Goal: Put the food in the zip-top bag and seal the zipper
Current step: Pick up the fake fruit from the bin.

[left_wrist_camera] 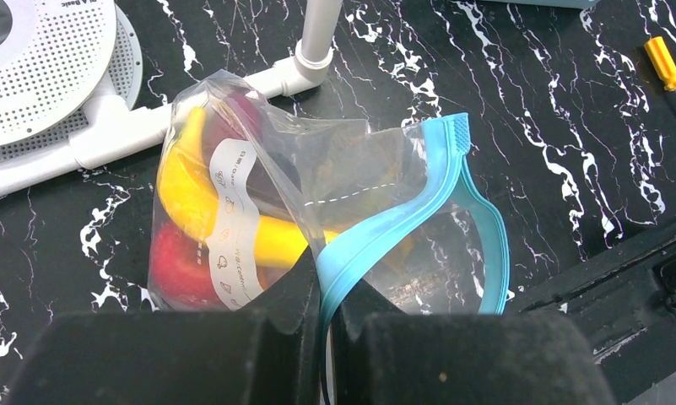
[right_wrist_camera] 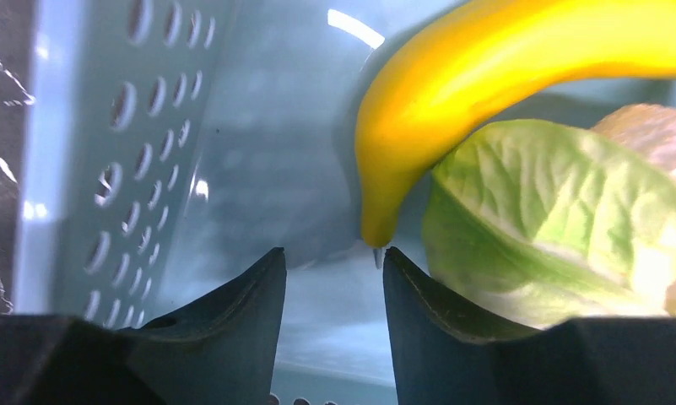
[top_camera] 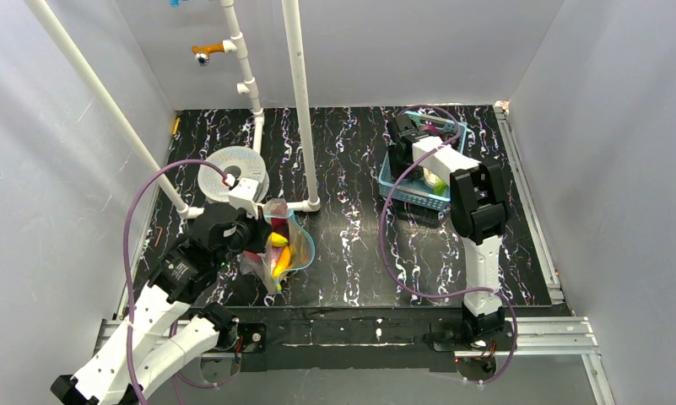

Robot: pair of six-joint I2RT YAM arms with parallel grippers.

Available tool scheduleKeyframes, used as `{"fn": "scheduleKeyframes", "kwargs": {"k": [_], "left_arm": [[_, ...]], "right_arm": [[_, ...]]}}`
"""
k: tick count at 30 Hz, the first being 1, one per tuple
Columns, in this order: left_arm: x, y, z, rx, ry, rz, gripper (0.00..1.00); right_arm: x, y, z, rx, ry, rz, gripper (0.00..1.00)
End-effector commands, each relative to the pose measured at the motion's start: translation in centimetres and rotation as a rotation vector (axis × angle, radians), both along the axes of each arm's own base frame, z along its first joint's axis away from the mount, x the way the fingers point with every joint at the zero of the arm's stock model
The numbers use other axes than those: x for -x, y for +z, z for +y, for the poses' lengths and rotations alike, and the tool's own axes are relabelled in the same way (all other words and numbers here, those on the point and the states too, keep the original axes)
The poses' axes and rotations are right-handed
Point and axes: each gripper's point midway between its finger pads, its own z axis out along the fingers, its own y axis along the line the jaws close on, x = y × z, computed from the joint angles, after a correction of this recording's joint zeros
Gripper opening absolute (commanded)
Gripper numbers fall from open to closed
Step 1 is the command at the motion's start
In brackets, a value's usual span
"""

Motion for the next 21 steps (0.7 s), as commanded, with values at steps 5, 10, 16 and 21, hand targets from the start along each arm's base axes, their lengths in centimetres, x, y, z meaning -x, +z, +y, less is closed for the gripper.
{"fn": "scheduleKeyframes", "kwargs": {"k": [5,10,16,21], "left_arm": [[-0.3,-0.1,0.0,-0.003,0.0,-0.001,0.0],[-0.4,-0.2,-0.1,-0.004,-0.001,0.005,0.0],[-0.4,-0.2,0.0,-0.008,0.003,0.006,0.0],[-0.5,-0.3,-0.1,-0.007,0.002,0.01,0.0]], "right_arm": [[-2.0,1.7,-0.6,0.043,0.009,-0.079,0.57],[-3.1,2.6,0.0,0.006,0.039,-0.138,0.69],[-3.1,0.9,1.4,-0.138,-0.011,-0.064,0.68],[-3.1,0.1,2.0,-0.173,-0.013,-0.056,0.57]]}}
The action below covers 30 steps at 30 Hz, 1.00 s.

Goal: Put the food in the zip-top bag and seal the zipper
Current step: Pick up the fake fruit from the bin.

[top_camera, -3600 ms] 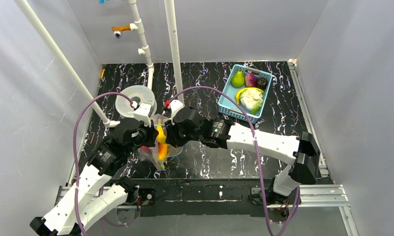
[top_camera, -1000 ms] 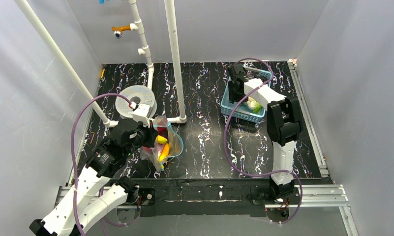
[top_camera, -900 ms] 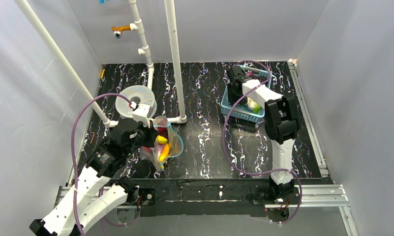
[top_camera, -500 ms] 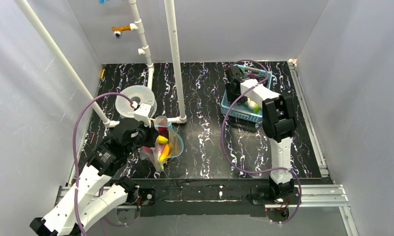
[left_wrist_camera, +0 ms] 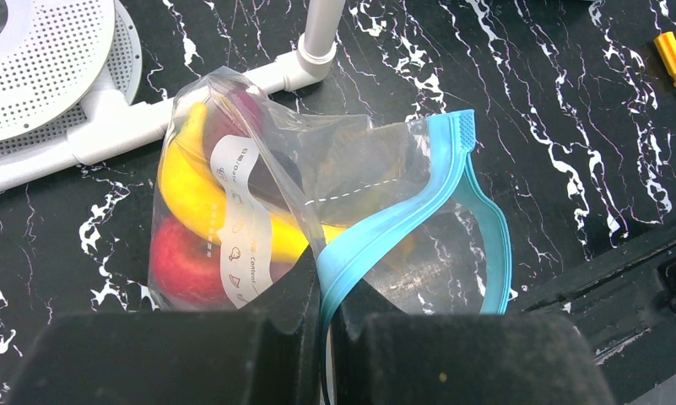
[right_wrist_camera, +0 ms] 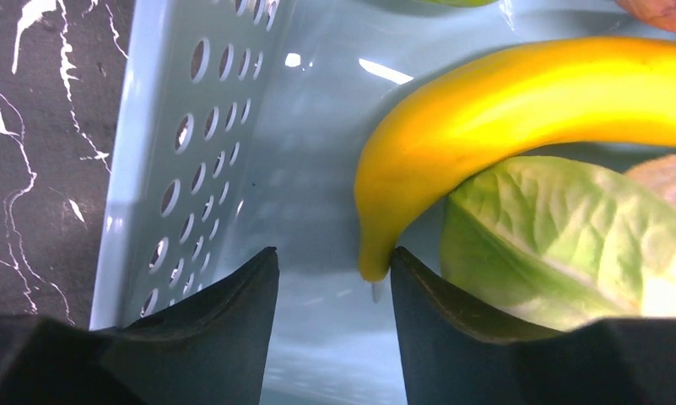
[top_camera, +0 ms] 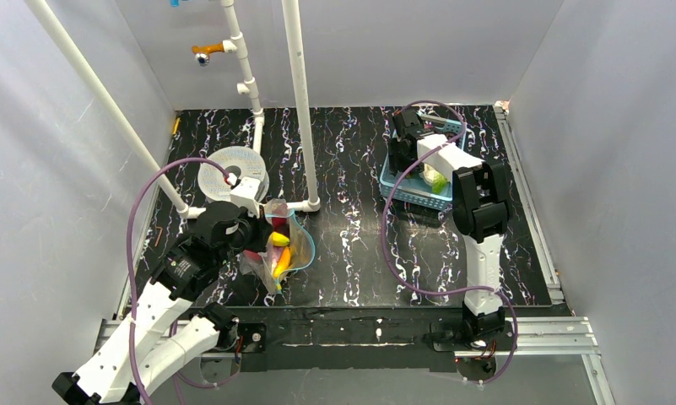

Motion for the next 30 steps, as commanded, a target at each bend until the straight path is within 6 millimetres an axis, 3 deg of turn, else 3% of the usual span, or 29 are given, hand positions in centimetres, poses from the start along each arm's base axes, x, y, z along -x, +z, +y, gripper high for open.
{"fn": "scheduleKeyframes", "kwargs": {"k": [1,9,14,18,23,30], "left_arm": [[-0.2,0.1,-0.1,0.003,-0.004,-0.007,0.0],[-0.3,0.0,-0.2,0.004,-0.007,0.0,0.0],[-0.4,-0.1,-0.3,0.002,-0.007,0.008,0.0],[-0.4,-0.2,-0.3,0.002,-0.01,0.011,0.0],[-0.4,-0.1,-0.1,0.0,-0.001,0.003,0.0],[-0.5,-0.1,0.4,-0.007,0.023,-0.009,0.0]], "right_arm": [[-0.9,-0.8,1.0,-0.064,-0.008,-0.001,0.54],[-1.2,-0.7,0.3,-0.015,0.023,-0.026,0.26],[-1.7,1.3,0.8,-0.033,0.064,-0.066,0.12],[-1.9,5.2,2.3,-0.114,0.124,-0.153,0.03],[-1.5,11.0,3.8,-0.221,0.18,-0.26,0.01],[1.3,17.1,5.0,-0.344,0.252,-0.348,0.01]]}}
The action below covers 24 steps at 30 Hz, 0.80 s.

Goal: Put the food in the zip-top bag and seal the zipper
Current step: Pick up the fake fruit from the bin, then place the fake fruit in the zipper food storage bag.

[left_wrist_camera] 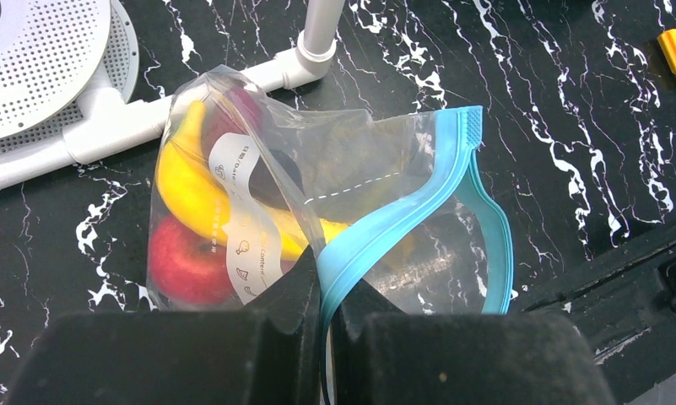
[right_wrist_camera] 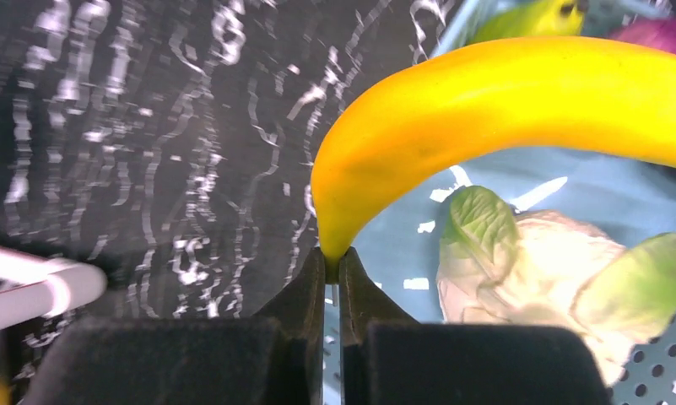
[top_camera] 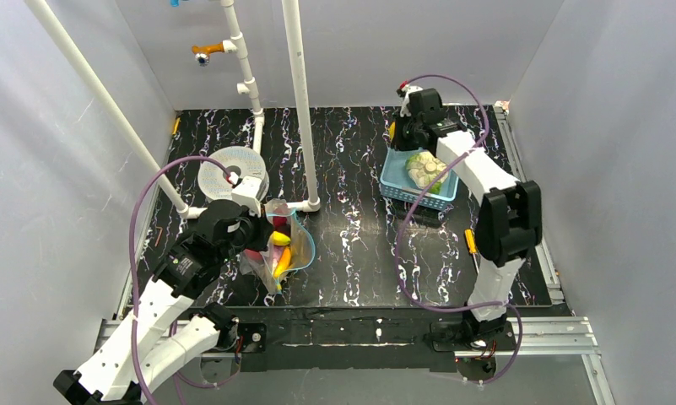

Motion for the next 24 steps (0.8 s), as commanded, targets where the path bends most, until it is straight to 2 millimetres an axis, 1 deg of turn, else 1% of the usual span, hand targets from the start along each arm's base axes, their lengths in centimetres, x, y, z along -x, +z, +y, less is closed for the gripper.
{"fn": "scheduleKeyframes", "kwargs": {"k": [1,2,5,6,8,10,13,17,21,24], "left_arm": [[-0.3,0.2,0.6,-0.007,0.026,-0.022,0.0],[-0.3,0.2,0.6,-0.007,0.027,-0.021,0.0],[-0.3,0.1,0.6,-0.008,0.03,-0.02,0.0],[-0.3,0.1,0.6,-0.009,0.031,-0.021,0.0],[-0.4,0.1,0.7,-0.011,0.036,-0.02,0.0],[-0.4,0.0,0.8,-0.015,0.042,-0.019,0.0],[-0.5,-0.1,0.8,-0.017,0.044,-0.017,0.0],[-0.5,-0.3,0.6,-0.02,0.037,-0.004,0.0],[-0.6,-0.5,0.5,-0.025,0.032,0.006,0.0],[-0.6,-0.5,0.6,-0.026,0.036,0.003,0.0]], "right_arm": [[2.1,5.3,1.3,-0.115,0.086,-0.096,0.01],[2.9,5.6,1.5,-0.136,0.099,-0.091,0.01],[6.6,6.7,2.5,-0.251,0.152,-0.066,0.01],[8.1,7.0,3.1,-0.306,0.19,-0.053,0.01],[11.6,6.8,4.5,-0.401,0.282,-0.016,0.01],[14.9,6.3,5.5,-0.445,0.354,0.007,0.01],[20.1,6.0,7.2,-0.485,0.496,0.028,0.01],[27.7,8.4,9.9,-0.535,0.768,0.029,0.01],[34.9,13.0,11.5,-0.669,1.067,0.047,0.01],[38.8,15.9,12.2,-0.755,1.249,0.068,0.01]]}}
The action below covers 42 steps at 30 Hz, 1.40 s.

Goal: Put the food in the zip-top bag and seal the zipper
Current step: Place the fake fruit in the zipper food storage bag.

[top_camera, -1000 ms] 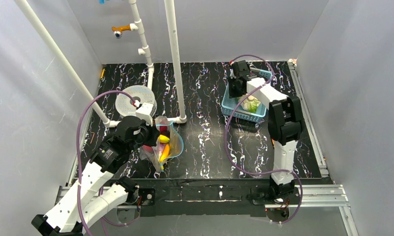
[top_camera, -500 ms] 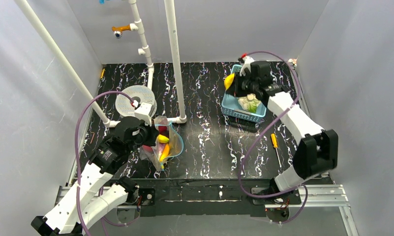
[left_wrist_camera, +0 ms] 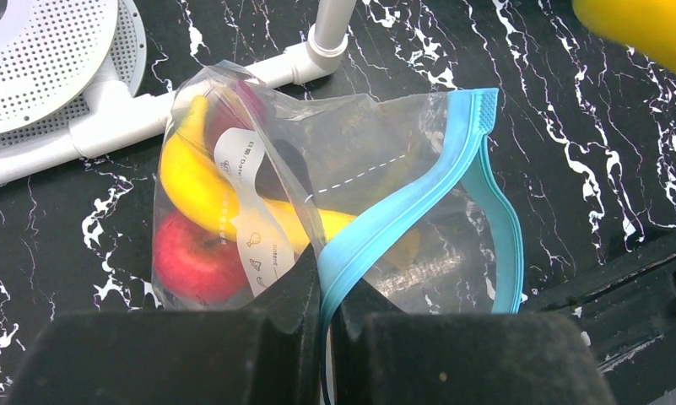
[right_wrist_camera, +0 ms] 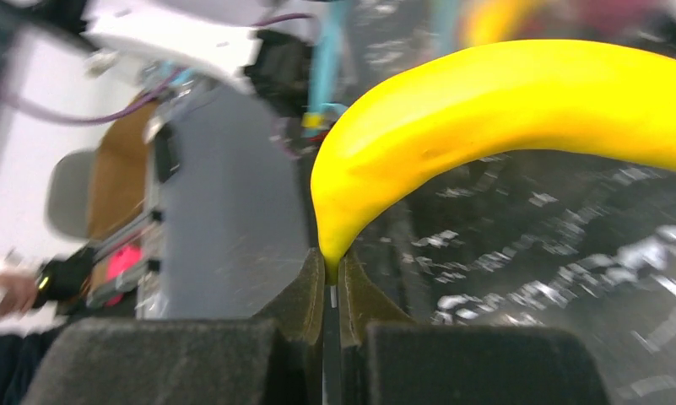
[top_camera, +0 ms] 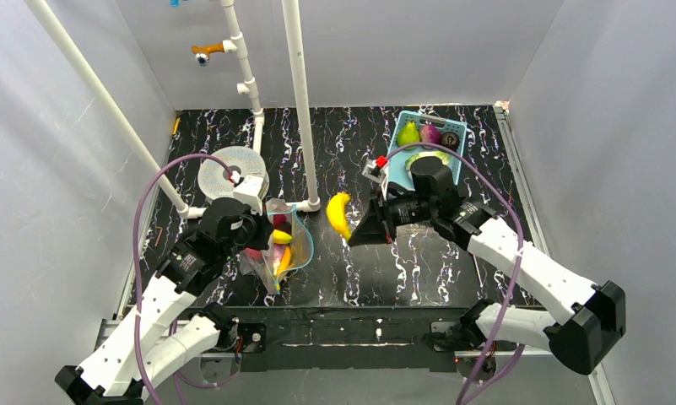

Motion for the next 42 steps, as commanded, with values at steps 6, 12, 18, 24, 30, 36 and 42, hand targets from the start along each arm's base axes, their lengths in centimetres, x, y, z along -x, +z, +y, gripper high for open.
{"fn": "scheduleKeyframes", "kwargs": {"k": [6,12,18,24,30,36,42], "left_arm": [[-0.2,0.2,0.6,-0.006,0.028,-0.023,0.0],[-0.1,0.4,0.7,0.0,0.031,-0.033,0.0],[0.1,0.8,0.9,0.011,0.033,-0.051,0.0],[0.2,1.2,1.0,0.022,0.035,-0.066,0.0],[0.3,1.4,0.9,0.029,0.028,-0.072,0.0],[0.4,1.5,0.9,0.036,0.024,-0.074,0.0],[0.5,1.6,0.8,0.04,0.018,-0.077,0.0]], "right_arm": [[10.5,8.9,4.0,-0.285,0.546,-0.016,0.01],[11.2,8.5,7.7,-0.297,0.605,-0.004,0.01],[8.8,6.0,10.5,-0.265,0.496,0.005,0.01],[7.0,4.1,11.8,-0.244,0.371,0.009,0.01],[4.4,2.4,13.1,-0.274,0.266,0.021,0.01],[2.0,1.7,15.3,-0.33,0.2,0.039,0.01],[-0.5,0.3,16.8,-0.332,0.137,0.052,0.01]]}}
